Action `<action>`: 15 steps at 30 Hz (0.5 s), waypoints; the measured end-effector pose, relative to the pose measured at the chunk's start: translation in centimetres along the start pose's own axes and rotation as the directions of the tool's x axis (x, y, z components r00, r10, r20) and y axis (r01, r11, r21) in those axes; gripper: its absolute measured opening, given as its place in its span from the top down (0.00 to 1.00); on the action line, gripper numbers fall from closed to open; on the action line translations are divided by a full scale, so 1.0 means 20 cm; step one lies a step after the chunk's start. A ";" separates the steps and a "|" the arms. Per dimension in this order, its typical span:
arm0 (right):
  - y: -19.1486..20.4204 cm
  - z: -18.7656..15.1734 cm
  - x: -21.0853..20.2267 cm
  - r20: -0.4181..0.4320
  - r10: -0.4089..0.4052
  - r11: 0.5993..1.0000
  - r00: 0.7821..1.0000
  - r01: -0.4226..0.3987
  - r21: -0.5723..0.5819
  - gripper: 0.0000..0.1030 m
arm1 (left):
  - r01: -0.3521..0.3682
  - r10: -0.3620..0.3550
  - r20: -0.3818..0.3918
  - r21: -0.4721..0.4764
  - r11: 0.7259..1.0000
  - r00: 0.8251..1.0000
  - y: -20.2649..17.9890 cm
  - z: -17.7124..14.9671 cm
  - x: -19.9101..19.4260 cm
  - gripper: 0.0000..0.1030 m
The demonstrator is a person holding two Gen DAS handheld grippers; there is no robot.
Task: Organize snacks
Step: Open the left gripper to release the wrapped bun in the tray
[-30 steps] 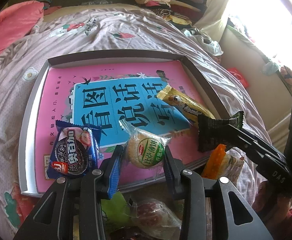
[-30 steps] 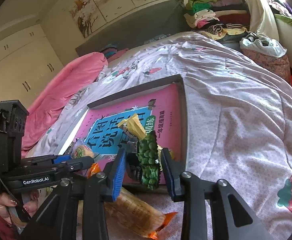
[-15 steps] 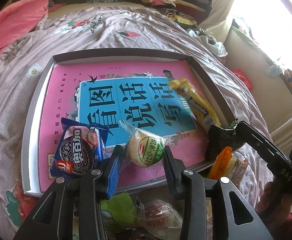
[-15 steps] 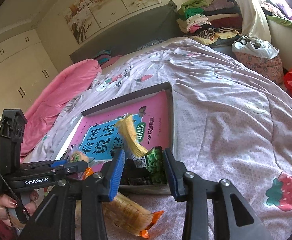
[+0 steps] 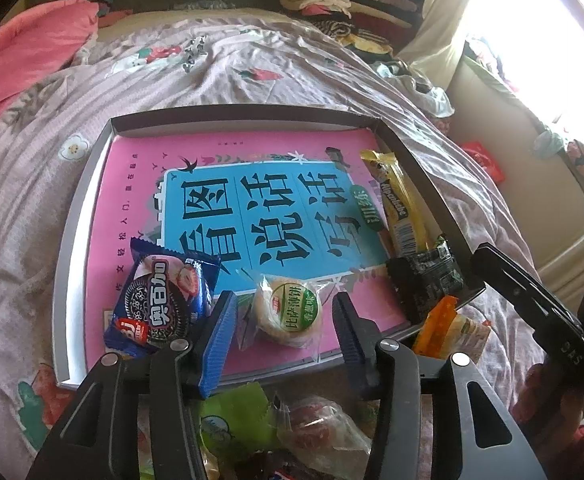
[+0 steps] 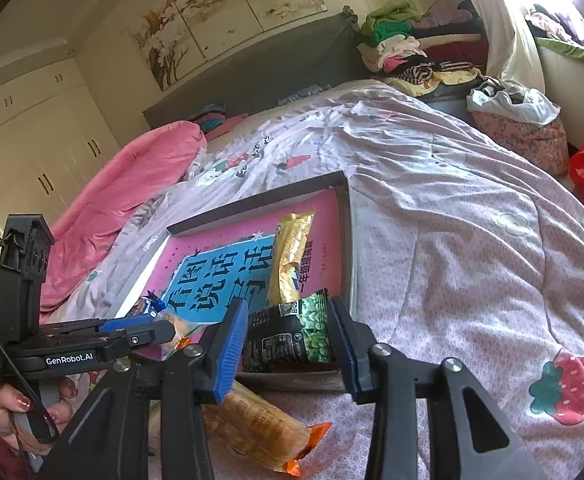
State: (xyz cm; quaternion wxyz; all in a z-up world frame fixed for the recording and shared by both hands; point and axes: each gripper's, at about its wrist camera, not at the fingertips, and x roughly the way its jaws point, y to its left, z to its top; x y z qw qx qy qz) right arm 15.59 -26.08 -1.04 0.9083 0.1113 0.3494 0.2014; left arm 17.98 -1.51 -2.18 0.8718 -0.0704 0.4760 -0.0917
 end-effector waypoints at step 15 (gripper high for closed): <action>0.01 0.01 -0.02 0.024 -0.022 1.000 0.999 0.023 -0.015 0.39 | -0.005 0.005 0.036 0.016 1.000 0.999 -0.02 0.00 -0.07 0.37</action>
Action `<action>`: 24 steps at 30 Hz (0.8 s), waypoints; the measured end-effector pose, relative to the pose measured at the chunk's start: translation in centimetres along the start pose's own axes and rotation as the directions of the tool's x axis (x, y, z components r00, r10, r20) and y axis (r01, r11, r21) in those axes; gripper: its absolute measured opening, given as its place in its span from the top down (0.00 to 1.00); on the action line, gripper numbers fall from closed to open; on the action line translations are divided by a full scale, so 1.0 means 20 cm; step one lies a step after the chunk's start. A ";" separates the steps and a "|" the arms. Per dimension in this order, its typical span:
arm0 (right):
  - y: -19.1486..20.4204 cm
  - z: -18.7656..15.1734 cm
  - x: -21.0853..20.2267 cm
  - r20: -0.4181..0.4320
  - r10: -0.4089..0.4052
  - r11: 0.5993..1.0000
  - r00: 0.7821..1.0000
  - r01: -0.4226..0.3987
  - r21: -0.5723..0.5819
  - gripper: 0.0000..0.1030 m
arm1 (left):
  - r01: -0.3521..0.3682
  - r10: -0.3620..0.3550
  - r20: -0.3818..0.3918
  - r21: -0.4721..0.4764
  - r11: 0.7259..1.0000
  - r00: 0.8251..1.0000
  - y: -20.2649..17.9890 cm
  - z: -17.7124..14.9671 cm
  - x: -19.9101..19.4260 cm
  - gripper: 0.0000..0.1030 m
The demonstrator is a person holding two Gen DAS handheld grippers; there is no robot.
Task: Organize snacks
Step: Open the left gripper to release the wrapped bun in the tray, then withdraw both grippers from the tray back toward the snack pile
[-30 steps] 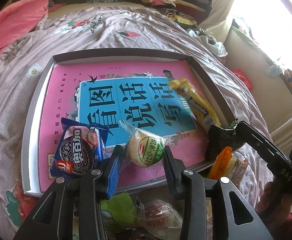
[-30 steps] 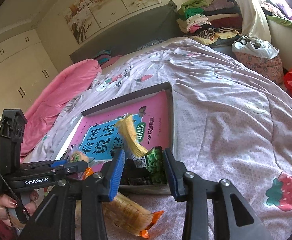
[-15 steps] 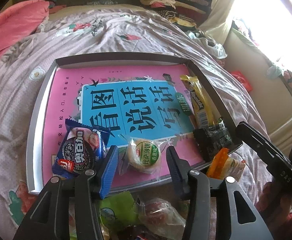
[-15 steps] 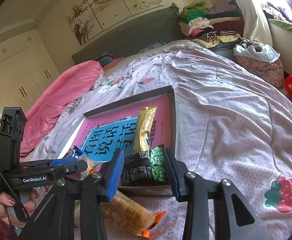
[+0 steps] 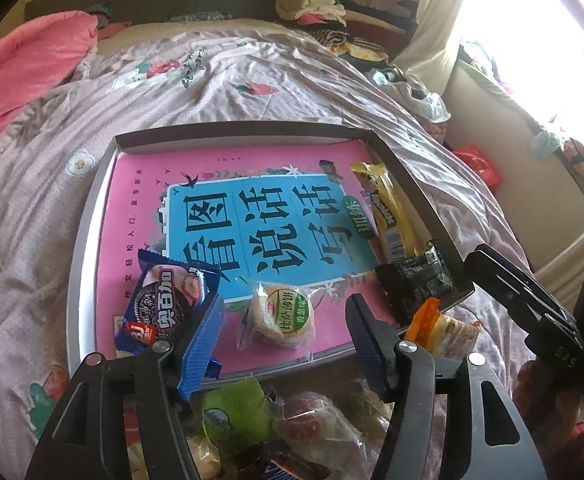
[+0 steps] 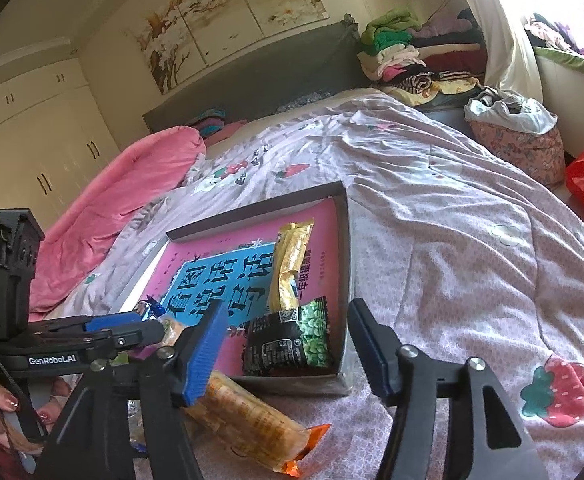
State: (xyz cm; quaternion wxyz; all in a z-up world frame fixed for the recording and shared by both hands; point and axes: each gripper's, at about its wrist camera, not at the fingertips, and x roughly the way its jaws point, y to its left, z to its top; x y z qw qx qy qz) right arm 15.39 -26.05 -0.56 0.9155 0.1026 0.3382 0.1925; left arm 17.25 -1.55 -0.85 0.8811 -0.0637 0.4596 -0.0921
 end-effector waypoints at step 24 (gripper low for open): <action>0.01 0.00 -0.05 0.031 -0.030 0.999 0.999 0.031 -0.019 0.30 | -0.026 0.034 0.086 -0.092 0.995 0.996 0.15 0.01 -0.20 0.26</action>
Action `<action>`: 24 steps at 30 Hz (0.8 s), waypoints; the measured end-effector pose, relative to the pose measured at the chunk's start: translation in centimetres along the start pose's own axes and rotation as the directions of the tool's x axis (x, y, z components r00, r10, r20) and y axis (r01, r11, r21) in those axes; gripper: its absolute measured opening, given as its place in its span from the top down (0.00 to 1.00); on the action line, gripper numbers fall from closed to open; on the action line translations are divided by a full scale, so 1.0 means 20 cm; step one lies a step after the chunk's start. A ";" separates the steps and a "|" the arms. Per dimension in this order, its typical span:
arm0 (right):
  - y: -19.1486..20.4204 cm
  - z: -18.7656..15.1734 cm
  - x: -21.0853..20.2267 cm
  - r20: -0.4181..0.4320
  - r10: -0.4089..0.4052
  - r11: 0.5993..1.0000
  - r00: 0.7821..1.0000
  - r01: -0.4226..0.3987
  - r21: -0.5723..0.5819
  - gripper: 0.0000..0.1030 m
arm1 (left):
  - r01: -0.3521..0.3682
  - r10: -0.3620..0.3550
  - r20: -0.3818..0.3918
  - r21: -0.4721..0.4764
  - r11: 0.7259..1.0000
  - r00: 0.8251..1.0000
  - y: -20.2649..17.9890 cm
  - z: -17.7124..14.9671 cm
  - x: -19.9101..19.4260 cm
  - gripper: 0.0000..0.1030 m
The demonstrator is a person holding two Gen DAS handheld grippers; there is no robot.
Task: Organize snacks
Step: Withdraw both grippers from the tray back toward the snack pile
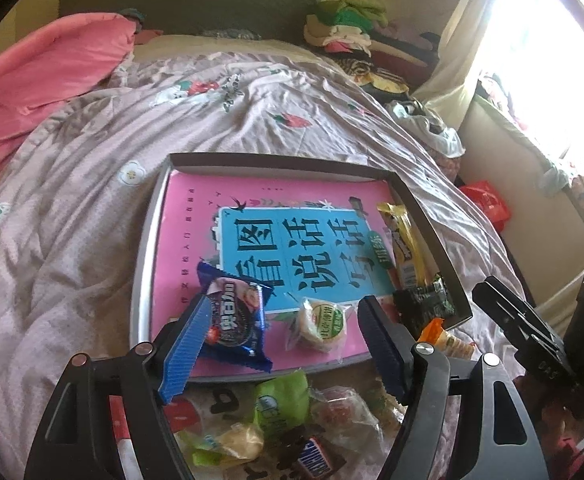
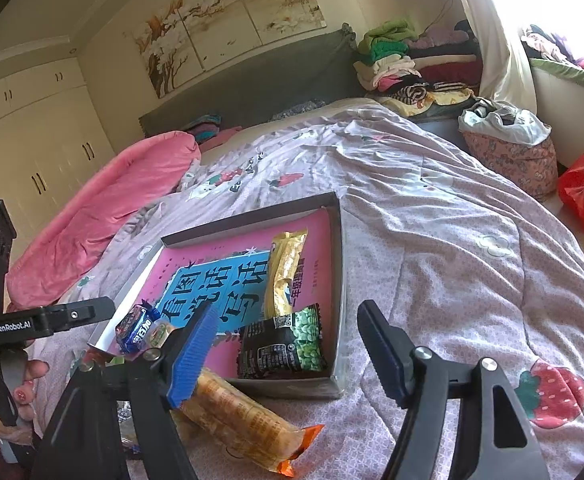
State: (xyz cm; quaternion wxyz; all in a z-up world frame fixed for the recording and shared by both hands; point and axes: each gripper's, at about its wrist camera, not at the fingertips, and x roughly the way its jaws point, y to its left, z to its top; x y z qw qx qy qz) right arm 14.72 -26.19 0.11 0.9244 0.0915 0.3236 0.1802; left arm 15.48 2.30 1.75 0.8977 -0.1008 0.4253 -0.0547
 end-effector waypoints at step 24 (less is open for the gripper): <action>0.05 0.00 -0.07 0.028 -0.014 0.999 1.000 0.014 -0.029 0.26 | -0.037 0.039 0.028 -0.060 0.997 0.999 0.18 -0.06 -0.14 0.26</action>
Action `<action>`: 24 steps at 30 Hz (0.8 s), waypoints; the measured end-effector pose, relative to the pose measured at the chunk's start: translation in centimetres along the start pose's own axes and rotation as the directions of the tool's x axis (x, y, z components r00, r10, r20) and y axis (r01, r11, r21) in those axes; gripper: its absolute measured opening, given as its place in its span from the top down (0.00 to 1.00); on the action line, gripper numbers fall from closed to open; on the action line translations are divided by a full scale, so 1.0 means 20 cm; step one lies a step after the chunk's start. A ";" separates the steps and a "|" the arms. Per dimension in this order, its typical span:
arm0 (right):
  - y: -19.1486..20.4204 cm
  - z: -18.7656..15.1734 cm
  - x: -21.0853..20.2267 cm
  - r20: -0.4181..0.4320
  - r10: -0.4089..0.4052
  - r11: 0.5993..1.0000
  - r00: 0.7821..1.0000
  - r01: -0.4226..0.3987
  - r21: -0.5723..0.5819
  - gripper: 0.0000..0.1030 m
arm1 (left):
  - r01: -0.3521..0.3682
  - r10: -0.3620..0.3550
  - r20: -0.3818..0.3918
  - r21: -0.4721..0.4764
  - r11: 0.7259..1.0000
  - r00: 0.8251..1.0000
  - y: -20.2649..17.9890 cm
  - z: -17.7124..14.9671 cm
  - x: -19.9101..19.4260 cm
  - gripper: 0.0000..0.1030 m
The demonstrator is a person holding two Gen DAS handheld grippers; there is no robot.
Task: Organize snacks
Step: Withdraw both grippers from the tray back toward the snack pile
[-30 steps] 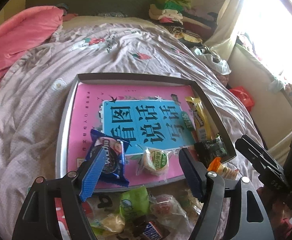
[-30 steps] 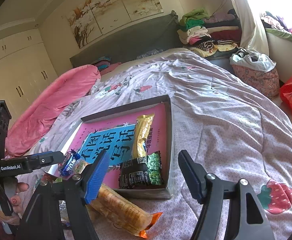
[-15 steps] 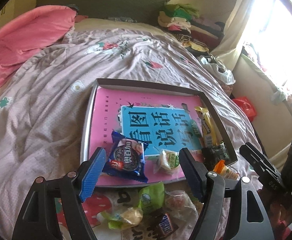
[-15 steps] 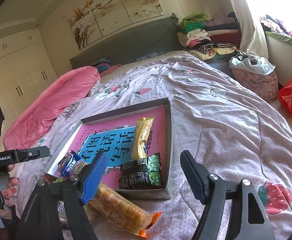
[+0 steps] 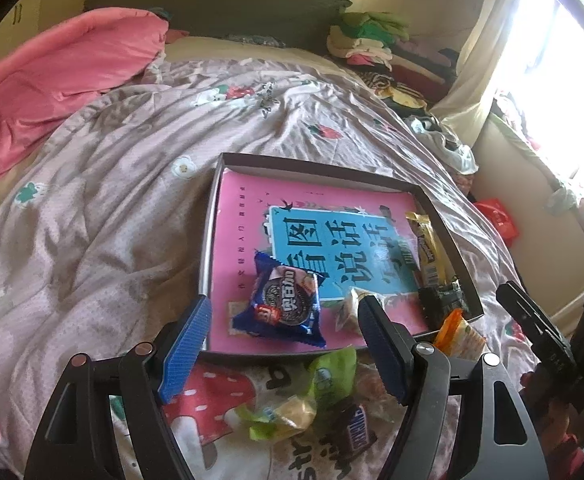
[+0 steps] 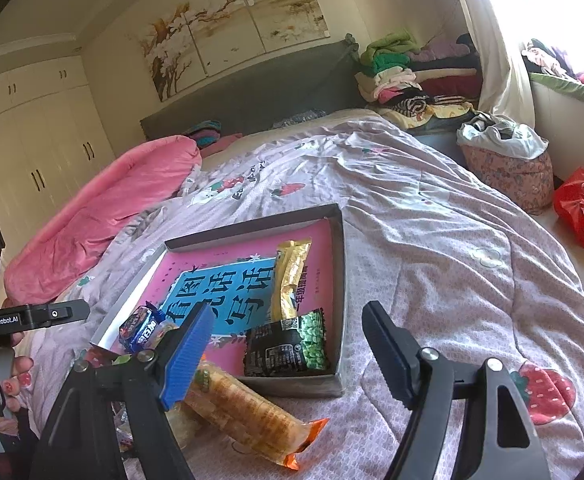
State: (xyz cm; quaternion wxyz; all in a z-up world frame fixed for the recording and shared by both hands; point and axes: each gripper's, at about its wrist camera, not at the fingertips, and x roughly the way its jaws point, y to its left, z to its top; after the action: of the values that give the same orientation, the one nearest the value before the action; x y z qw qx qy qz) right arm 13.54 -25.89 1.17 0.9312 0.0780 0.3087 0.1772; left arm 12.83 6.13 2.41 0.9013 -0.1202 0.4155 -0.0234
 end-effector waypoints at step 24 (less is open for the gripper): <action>0.11 0.01 -0.10 0.019 0.004 1.000 1.000 -0.004 -0.031 0.23 | 0.002 -0.002 -0.004 0.025 1.000 1.000 0.03 -0.07 -0.09 0.26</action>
State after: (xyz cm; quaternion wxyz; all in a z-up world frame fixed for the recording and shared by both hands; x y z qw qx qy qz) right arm 11.61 -24.61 2.95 0.9348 0.0660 0.2971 0.1830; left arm 10.50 6.73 2.70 0.9020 -0.1093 0.4166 -0.0296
